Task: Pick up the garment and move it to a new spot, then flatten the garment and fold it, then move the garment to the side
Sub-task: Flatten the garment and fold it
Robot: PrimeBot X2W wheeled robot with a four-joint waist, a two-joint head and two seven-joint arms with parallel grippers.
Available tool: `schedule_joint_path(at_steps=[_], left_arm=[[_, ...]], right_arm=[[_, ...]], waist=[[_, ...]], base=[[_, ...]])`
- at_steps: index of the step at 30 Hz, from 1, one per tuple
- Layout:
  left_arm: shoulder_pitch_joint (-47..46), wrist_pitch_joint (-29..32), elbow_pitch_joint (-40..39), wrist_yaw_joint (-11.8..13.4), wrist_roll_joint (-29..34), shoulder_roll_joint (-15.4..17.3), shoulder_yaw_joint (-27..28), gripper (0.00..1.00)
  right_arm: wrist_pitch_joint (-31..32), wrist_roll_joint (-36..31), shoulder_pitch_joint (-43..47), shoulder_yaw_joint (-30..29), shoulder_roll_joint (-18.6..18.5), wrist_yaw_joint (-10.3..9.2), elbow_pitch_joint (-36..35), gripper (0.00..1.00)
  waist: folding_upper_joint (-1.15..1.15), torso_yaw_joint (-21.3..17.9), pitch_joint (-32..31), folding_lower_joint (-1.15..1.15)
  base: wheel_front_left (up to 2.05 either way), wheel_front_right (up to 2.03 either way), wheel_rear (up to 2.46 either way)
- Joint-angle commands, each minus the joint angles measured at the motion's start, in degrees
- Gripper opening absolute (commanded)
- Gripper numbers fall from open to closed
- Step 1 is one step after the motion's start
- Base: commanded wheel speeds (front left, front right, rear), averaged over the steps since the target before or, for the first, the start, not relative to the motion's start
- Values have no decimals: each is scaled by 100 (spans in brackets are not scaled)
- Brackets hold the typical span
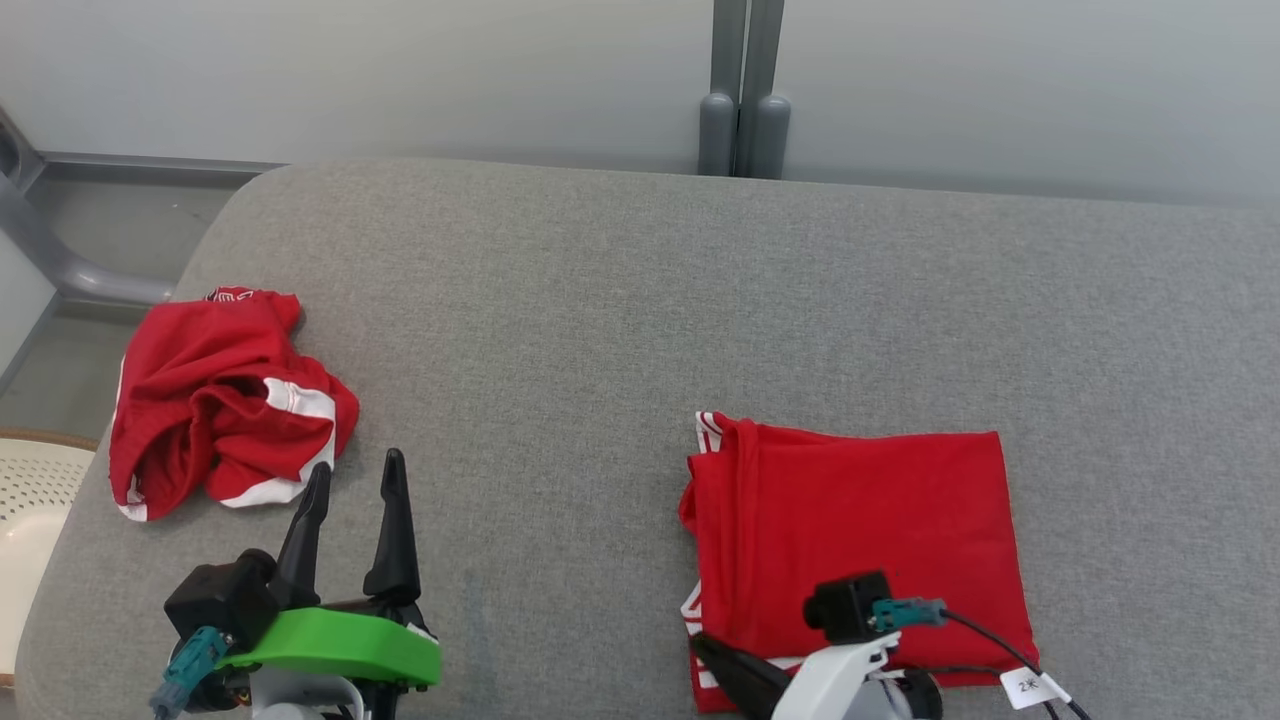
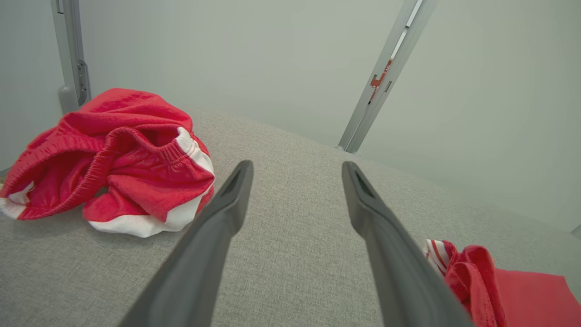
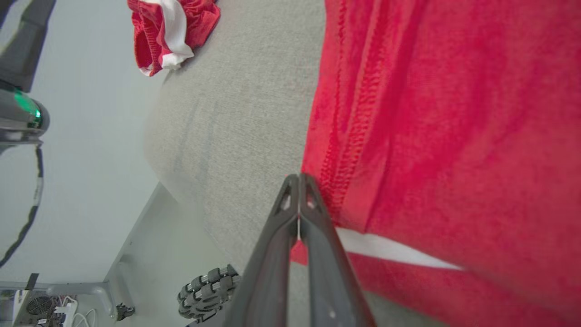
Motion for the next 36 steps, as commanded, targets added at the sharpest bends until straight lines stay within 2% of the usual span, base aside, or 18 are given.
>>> schedule_joint_path(at_steps=[1, 5, 7, 13, 14, 16, 17, 18, 23, 28, 36], left_arm=[[-46, -16, -5, -8, 42, -16, 34, 100], [-23, -16, -18, -11, 65, -30, 64, 100], [-2, -16, -31, -5, 70, -30, 95, 100], [86, -16, -81, 4, 108, -41, 189, 100], [99, -16, -101, 6, 113, -42, 215, 100], [139, -16, -124, -1, 132, -41, 257, 100], [151, -16, -135, -2, 139, -43, 275, 100], [163, -16, -151, -5, 152, -44, 300, 100], [209, -16, -280, -19, 243, -34, 440, 100], [290, -16, -500, -6, 577, -60, 645, 100], [428, -16, -605, -41, 1024, -168, 820, 100]], right_arm=[[-121, 127, -132, 197, -19, 3, -89, 0], [-493, 373, -365, 594, -241, 3, -299, 0], [-716, 420, -502, 608, -403, 3, -424, 0], [-1284, 331, -754, 48, -1085, 3, -830, 0], [-1341, 262, -782, -126, -1202, 3, -896, 4], [-1438, 155, -796, -493, -1378, 3, -1019, 47], [-1473, 104, -785, -658, -1440, 3, -1077, 96], [-1513, 16, -766, -869, -1507, 3, -1150, 100], [-1708, -503, -595, -1875, -1579, 3, -1499, 100], [-1794, -1189, -226, -2783, -1213, 3, -1679, 100], [-1805, -1988, 448, -3475, -683, 3, -1606, 100]], waist=[[0, -7, 3, 0], [0, -51, -7, 0], [0, -95, -24, 0], [0, -267, -103, 0], [0, -304, -120, 0], [0, -374, -156, 0], [0, -405, -170, 0], [0, -447, -186, 0], [0, -618, -239, 0], [0, -773, -287, 0], [0, -894, -315, 0]], base=[[0, 0, 0], [0, 0, 0], [0, 0, 0], [0, 0, 0], [0, 0, 0], [0, 0, 0], [0, 0, 0], [0, 0, 0], [0, 0, 0], [0, 0, 0], [0, 0, 0]])
